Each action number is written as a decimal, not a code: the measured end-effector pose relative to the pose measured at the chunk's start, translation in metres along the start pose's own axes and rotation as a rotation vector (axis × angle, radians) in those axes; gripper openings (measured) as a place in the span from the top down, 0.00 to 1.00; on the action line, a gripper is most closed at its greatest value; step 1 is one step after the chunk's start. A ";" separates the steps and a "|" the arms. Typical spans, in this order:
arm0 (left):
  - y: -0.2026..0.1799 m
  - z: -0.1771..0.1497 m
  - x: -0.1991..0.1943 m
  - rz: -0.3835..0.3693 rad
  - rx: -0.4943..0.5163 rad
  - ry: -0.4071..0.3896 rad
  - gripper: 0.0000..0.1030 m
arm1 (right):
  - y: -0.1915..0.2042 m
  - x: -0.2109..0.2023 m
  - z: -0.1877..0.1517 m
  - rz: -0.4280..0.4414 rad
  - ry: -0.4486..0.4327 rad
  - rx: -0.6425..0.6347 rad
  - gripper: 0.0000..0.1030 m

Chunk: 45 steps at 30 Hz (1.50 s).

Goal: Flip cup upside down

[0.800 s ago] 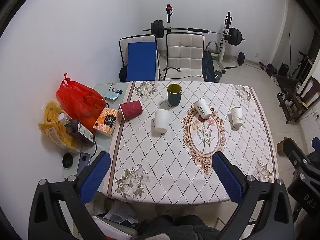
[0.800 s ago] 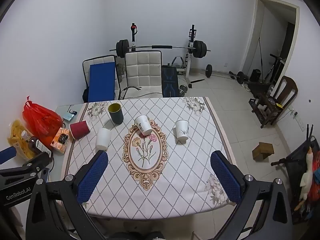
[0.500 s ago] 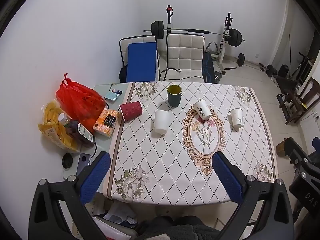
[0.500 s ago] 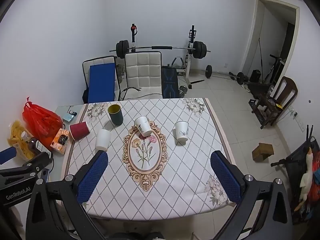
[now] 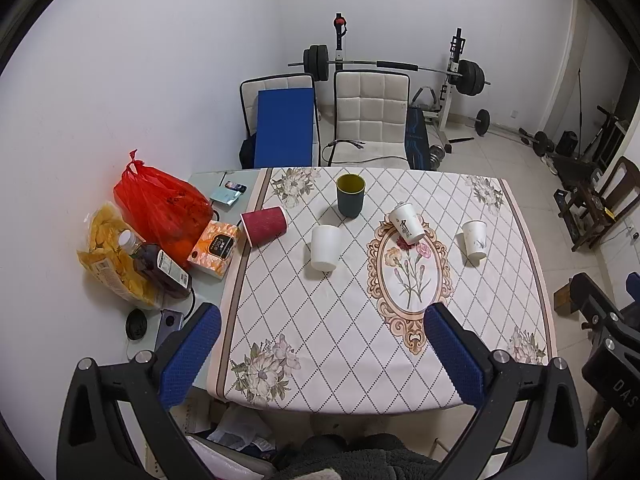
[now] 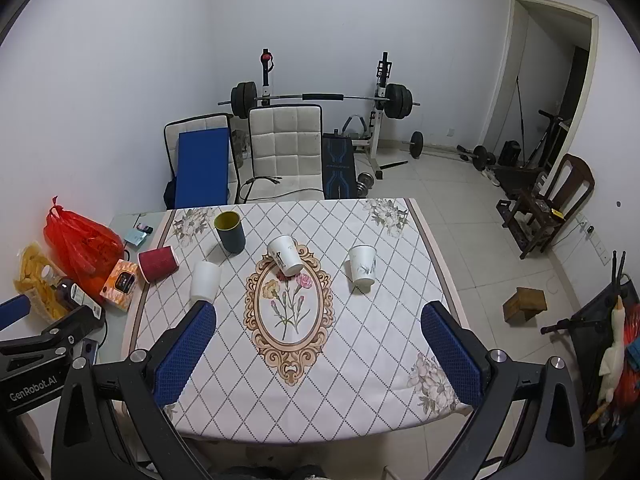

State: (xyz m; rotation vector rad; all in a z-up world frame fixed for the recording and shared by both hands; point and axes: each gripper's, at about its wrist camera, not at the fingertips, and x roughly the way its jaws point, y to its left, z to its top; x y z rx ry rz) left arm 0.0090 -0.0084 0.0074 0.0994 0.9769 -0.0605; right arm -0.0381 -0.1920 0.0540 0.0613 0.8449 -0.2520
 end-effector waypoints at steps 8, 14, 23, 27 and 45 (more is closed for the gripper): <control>0.003 0.002 -0.002 -0.003 -0.002 -0.002 0.00 | -0.003 0.001 0.003 0.001 -0.001 0.000 0.00; 0.005 0.008 -0.008 -0.006 -0.007 -0.013 0.00 | -0.004 0.000 0.005 0.001 -0.004 0.003 0.00; 0.005 0.011 -0.011 -0.007 -0.007 -0.020 0.00 | -0.002 -0.004 0.010 -0.001 -0.009 0.002 0.00; 0.004 0.011 -0.011 -0.005 -0.006 -0.022 0.00 | 0.002 -0.009 0.009 -0.001 -0.015 0.005 0.00; 0.005 0.011 -0.013 -0.007 -0.006 -0.027 0.00 | 0.001 -0.010 0.009 0.001 -0.020 0.008 0.00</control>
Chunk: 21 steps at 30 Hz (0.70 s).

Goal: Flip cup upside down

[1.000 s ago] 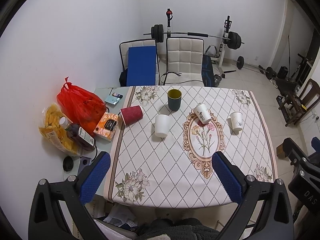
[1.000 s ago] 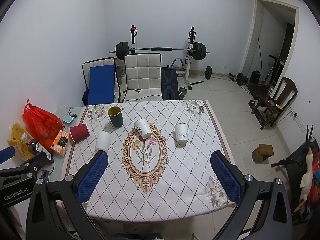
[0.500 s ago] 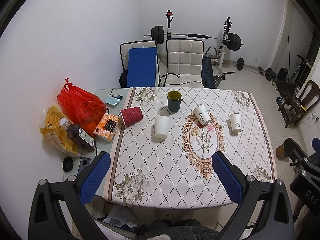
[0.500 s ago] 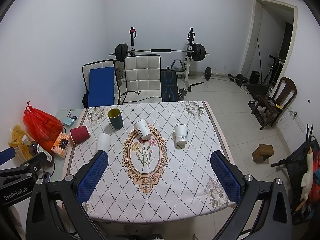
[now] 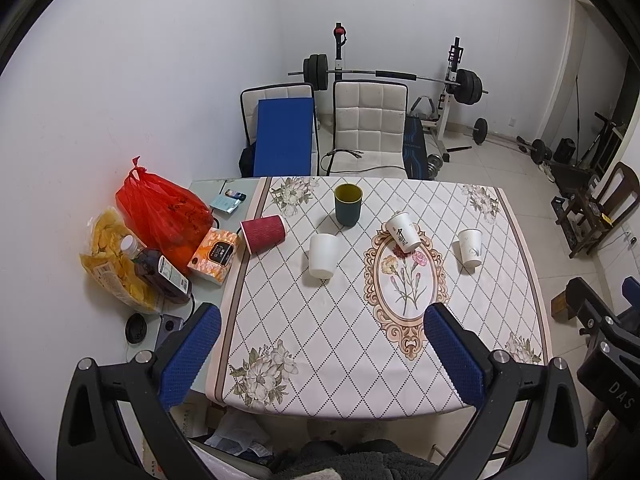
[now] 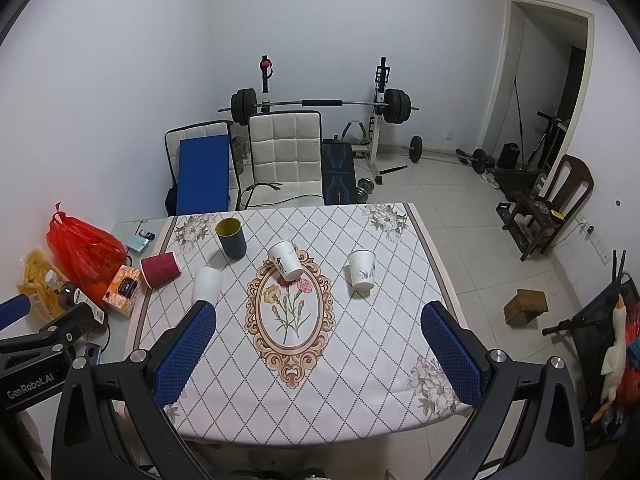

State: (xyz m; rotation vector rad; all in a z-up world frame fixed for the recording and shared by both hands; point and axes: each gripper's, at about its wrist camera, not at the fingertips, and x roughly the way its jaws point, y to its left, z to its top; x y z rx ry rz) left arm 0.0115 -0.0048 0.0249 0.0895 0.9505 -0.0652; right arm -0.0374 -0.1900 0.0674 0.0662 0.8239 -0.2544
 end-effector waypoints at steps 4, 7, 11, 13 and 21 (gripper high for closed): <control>0.000 -0.002 0.000 0.000 -0.001 0.000 0.00 | 0.000 0.000 0.000 0.002 -0.002 0.000 0.00; 0.000 -0.001 -0.001 0.000 -0.001 -0.002 0.00 | 0.001 -0.001 0.000 0.003 -0.004 0.000 0.00; 0.000 0.000 -0.001 -0.001 -0.001 -0.004 0.00 | 0.002 -0.002 0.000 0.004 -0.005 0.001 0.00; -0.001 0.000 -0.002 0.000 -0.001 -0.005 0.00 | 0.003 -0.002 0.001 0.003 -0.006 0.001 0.00; -0.001 0.001 -0.003 0.000 -0.001 -0.006 0.00 | 0.005 -0.008 0.002 0.011 -0.002 0.004 0.00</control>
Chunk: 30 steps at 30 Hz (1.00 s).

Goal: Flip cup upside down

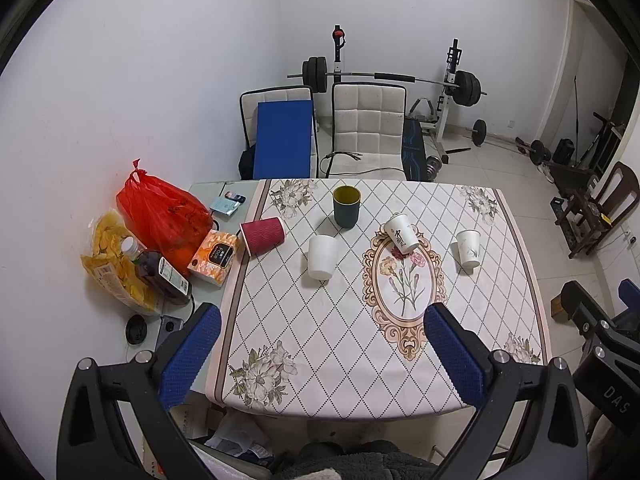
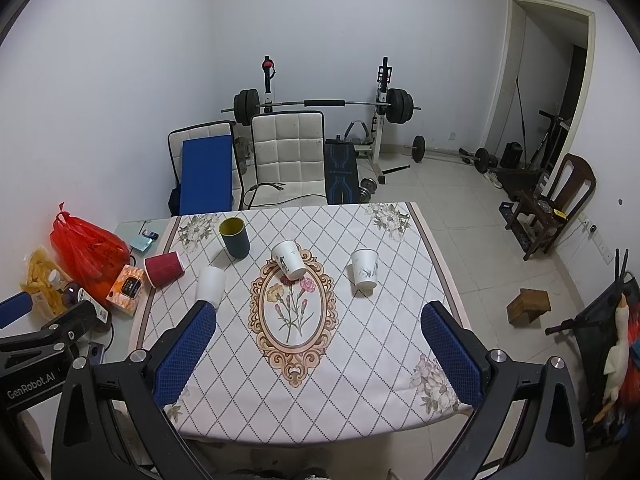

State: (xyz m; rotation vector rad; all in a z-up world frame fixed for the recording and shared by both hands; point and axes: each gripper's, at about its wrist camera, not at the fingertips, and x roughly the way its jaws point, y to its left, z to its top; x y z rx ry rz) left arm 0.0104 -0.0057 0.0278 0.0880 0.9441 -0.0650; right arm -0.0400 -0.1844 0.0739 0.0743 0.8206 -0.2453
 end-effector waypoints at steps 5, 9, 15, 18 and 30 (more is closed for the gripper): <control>-0.010 0.001 -0.002 0.006 -0.002 0.013 0.00 | -0.006 0.002 -0.004 0.012 0.014 0.008 0.00; -0.016 0.001 0.015 0.014 -0.019 0.062 0.00 | -0.014 0.019 -0.012 0.027 0.049 0.009 0.00; -0.022 -0.007 0.069 0.062 -0.053 0.173 0.00 | -0.028 0.078 -0.036 0.058 0.172 -0.012 0.00; -0.019 -0.016 0.101 0.087 -0.066 0.231 0.00 | -0.034 0.115 -0.052 0.061 0.241 -0.026 0.00; -0.005 -0.005 0.226 0.110 -0.007 0.398 0.00 | -0.023 0.275 -0.126 0.030 0.559 -0.065 0.00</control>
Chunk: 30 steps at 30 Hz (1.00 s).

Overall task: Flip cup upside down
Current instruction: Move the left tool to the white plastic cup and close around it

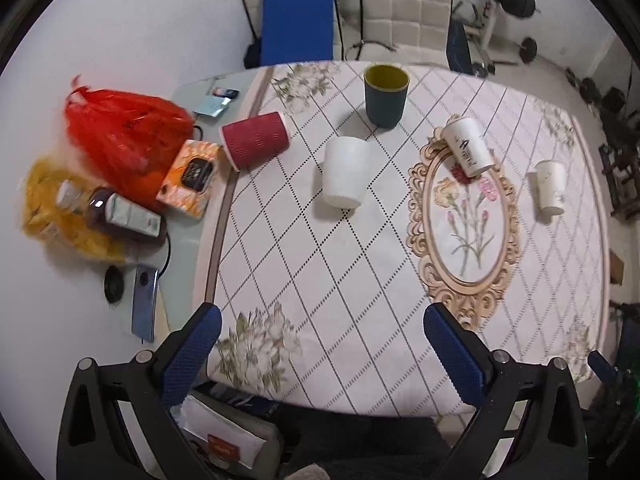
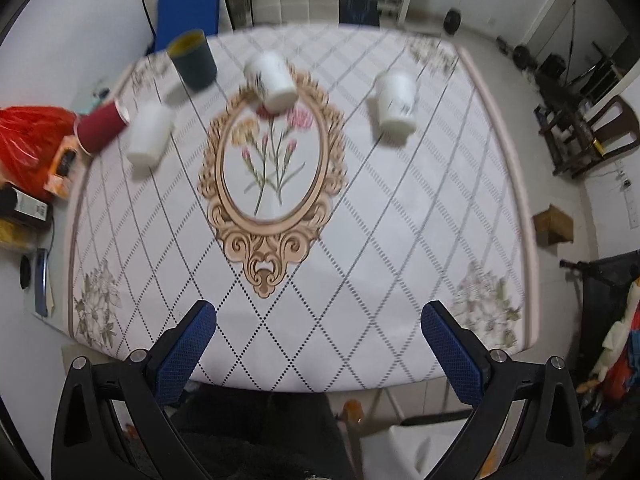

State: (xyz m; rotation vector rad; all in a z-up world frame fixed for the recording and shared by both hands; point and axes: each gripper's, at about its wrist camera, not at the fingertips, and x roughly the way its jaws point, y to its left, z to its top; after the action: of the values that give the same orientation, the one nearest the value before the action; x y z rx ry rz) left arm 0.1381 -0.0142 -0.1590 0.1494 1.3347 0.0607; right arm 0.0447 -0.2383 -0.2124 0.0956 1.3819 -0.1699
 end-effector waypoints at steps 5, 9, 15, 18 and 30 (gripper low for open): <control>0.001 0.038 0.048 -0.010 0.045 0.056 0.00 | 0.017 0.047 0.018 -0.022 0.102 0.005 0.00; 0.006 0.066 0.083 -0.030 0.055 0.108 0.00 | 0.033 0.074 0.038 -0.031 0.156 0.014 0.00; 0.012 0.104 0.121 -0.053 0.057 0.139 0.00 | 0.060 0.106 0.071 -0.056 0.205 -0.003 0.00; 0.014 0.119 0.138 -0.068 0.055 0.162 0.01 | 0.073 0.118 0.085 -0.056 0.224 -0.014 0.00; 0.008 0.158 0.204 -0.122 0.090 0.294 0.01 | 0.117 0.150 0.140 0.015 0.263 -0.006 0.00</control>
State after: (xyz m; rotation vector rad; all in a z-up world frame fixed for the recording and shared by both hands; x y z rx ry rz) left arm 0.3393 0.0082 -0.3184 0.1386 1.6380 -0.0839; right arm 0.2280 -0.1566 -0.3376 0.1273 1.6436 -0.1439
